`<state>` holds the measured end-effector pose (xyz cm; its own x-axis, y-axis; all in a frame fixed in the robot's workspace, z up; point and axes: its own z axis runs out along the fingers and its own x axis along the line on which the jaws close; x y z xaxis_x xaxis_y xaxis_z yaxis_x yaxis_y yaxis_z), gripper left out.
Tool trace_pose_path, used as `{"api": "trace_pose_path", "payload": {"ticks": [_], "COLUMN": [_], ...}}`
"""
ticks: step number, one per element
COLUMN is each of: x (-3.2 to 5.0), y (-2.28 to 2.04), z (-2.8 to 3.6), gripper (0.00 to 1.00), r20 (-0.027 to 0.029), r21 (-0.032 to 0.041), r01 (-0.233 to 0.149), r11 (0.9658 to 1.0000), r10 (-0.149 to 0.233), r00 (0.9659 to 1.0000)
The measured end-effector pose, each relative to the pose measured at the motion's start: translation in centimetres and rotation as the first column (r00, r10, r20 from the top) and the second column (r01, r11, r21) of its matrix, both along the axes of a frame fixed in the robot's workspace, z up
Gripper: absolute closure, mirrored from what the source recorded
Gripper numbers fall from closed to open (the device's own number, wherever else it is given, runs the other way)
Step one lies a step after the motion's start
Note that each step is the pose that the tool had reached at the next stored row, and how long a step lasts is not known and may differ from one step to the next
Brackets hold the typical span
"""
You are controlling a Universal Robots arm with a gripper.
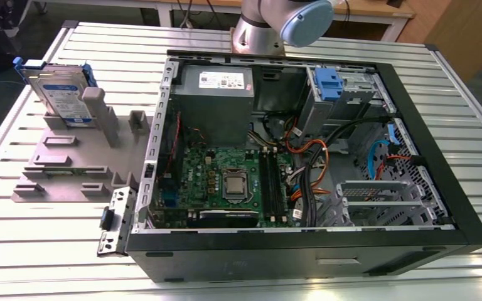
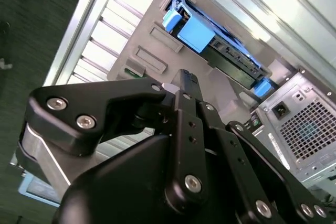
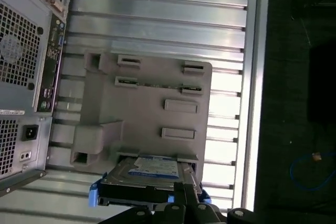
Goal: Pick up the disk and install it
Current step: 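Pick up the disk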
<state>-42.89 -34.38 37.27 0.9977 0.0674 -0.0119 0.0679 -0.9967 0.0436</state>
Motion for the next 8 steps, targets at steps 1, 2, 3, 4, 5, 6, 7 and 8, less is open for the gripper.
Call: {"api": "trace_pose_path", "payload": {"ticks": [1, 2, 3, 4, 5, 6, 7, 8], "x": [0.00, 0.00, 0.00, 0.00, 0.00, 0.00, 0.00, 0.00], "y": [0.00, 0.00, 0.00, 0.00, 0.00, 0.00, 0.00, 0.00], "z": [-0.01, -0.01, -0.01, -0.02, -0.03, -0.04, -0.05, -0.05], "gripper": [0.89, 0.89, 0.89, 0.89, 0.89, 0.89, 0.89, 0.89], "r20": [0.0000, 0.0000, -0.0001, -0.0001, 0.0000, 0.0000, 0.0001, 0.0000], "r21": [-0.0003, -0.0007, -0.0010, -0.0013, -0.0015, -0.0017, -0.0020, -0.0022], "r01": [0.018, 0.036, 0.054, 0.072, 0.091, 0.109, 0.127, 0.145], "r11": [0.9998, 0.9994, 0.9985, 0.9974, 0.9958, 0.9940, 0.9919, 0.9894], "r10": [-0.018, -0.036, -0.054, -0.072, -0.091, -0.109, -0.127, -0.145], "r00": [0.9998, 0.9994, 0.9985, 0.9974, 0.9958, 0.9940, 0.9919, 0.9894]}}
